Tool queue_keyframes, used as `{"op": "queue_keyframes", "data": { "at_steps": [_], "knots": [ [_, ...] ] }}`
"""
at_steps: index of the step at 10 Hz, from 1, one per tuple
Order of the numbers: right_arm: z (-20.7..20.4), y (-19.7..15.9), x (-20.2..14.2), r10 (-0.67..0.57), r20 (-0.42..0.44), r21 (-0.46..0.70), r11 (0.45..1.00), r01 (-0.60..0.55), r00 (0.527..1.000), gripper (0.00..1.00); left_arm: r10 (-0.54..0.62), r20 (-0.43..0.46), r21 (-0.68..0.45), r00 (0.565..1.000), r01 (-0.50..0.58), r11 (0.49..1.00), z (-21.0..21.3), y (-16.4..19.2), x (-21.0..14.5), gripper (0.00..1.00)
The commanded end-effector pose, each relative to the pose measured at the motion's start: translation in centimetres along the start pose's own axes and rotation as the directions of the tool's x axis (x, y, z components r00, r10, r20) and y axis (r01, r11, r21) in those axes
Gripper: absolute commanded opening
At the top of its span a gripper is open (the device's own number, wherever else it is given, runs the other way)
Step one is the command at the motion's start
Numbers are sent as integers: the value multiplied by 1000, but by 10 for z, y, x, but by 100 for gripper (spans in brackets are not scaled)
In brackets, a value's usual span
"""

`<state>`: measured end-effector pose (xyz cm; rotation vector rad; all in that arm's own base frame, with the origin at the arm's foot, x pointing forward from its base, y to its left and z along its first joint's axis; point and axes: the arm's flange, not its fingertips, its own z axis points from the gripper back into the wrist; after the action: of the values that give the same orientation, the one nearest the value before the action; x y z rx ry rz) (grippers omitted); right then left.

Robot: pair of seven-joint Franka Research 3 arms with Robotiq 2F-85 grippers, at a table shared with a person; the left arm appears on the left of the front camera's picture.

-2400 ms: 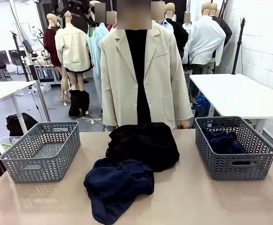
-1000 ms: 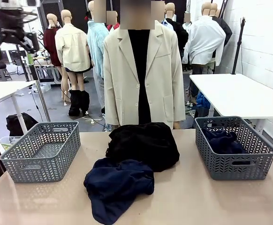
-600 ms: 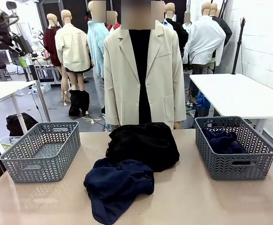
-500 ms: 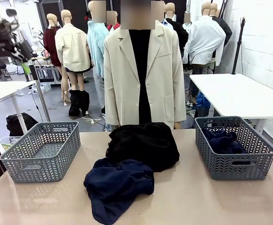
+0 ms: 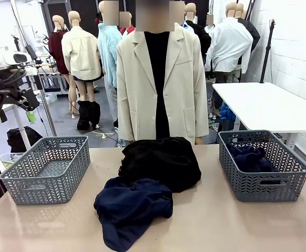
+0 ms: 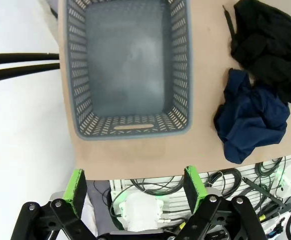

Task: Sort the tops and bottoms.
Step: Lift clothes from the center of the table with your right hand.

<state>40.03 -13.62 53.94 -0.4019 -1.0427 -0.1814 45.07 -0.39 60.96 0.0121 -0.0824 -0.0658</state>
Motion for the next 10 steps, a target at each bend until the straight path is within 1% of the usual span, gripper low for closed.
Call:
{"op": "queue_keyframes", "data": {
  "at_steps": [1,2,3,4,5,6,7,8,9,10],
  "knots": [
    [0,0,0,0,0,0,1000,0,1000,100,59,27,-9,998,-58,998,8,11,12,100],
    [6,38,21,45,23,109,993,-48,999,100,59,27,-9,998,-58,998,8,11,12,100],
    [16,82,39,78,41,251,964,-86,996,100,59,27,-9,998,-58,998,8,11,12,100],
    [29,125,52,105,32,415,903,-109,994,100,59,27,-9,998,-58,998,8,11,12,100],
    [48,167,57,150,12,580,805,-129,989,100,59,27,-9,998,-58,998,8,11,12,100],
    [69,200,54,183,21,701,698,-145,983,100,59,27,-9,998,-58,998,8,11,12,100],
    [86,227,53,195,43,790,594,-153,980,100,59,27,-9,998,-58,998,8,11,12,100],
    [102,248,48,224,42,858,491,-151,974,100,59,27,-9,998,-58,998,8,11,12,100],
    [116,267,34,326,-6,901,412,-136,945,100,59,27,-9,998,-58,998,8,11,12,100],
    [119,281,21,409,-21,910,386,-152,912,100,59,27,-9,998,-58,998,8,11,12,100]
  ]
}}
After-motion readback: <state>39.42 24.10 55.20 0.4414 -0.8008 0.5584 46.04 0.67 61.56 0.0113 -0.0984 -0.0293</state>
